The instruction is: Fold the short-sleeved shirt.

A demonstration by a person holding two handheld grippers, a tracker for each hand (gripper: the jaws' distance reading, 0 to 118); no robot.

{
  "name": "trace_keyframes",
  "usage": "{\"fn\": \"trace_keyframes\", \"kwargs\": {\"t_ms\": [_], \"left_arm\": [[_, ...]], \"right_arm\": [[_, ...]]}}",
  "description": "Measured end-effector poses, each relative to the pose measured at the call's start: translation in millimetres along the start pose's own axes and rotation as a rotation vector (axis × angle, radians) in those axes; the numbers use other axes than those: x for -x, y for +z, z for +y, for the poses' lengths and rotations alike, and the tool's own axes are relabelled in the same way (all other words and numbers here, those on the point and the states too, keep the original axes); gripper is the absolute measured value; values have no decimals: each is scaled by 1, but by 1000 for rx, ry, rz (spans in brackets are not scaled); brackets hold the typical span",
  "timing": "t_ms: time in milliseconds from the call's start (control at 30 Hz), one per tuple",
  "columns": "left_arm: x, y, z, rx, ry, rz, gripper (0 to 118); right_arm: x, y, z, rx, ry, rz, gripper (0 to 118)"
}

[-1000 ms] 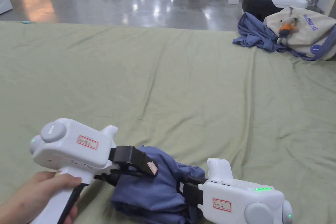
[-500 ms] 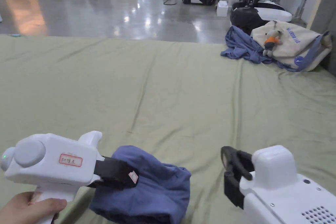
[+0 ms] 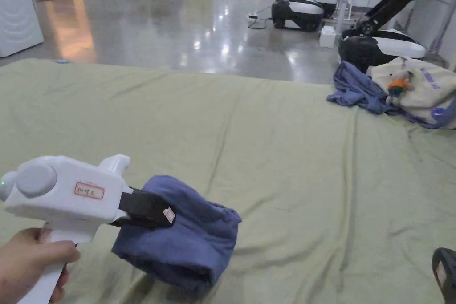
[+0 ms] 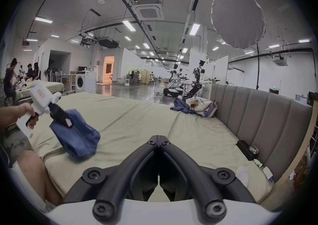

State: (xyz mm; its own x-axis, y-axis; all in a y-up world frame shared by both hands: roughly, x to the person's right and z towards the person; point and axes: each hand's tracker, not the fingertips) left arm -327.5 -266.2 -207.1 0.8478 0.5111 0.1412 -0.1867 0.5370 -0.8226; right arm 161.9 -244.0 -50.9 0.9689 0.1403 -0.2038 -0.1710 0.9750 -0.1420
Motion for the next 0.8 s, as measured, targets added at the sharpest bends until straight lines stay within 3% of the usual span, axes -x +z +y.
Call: {"fn": "trace_keyframes", "kwargs": {"t_ms": [300,533,700,800], "left_arm": [[205,110,46,79,277,87,35],[356,215,30,-50,489,212,35],[421,247,10,-72,581,261,35],[426,249,-4,-86,615,239,36]], "right_arm": [[49,-32,9,35,36,91,2],[85,-52,9,97,73,100,2],[103,-57,15,115,121,102,2],[109,-60,17,128,117,106,2]]}}
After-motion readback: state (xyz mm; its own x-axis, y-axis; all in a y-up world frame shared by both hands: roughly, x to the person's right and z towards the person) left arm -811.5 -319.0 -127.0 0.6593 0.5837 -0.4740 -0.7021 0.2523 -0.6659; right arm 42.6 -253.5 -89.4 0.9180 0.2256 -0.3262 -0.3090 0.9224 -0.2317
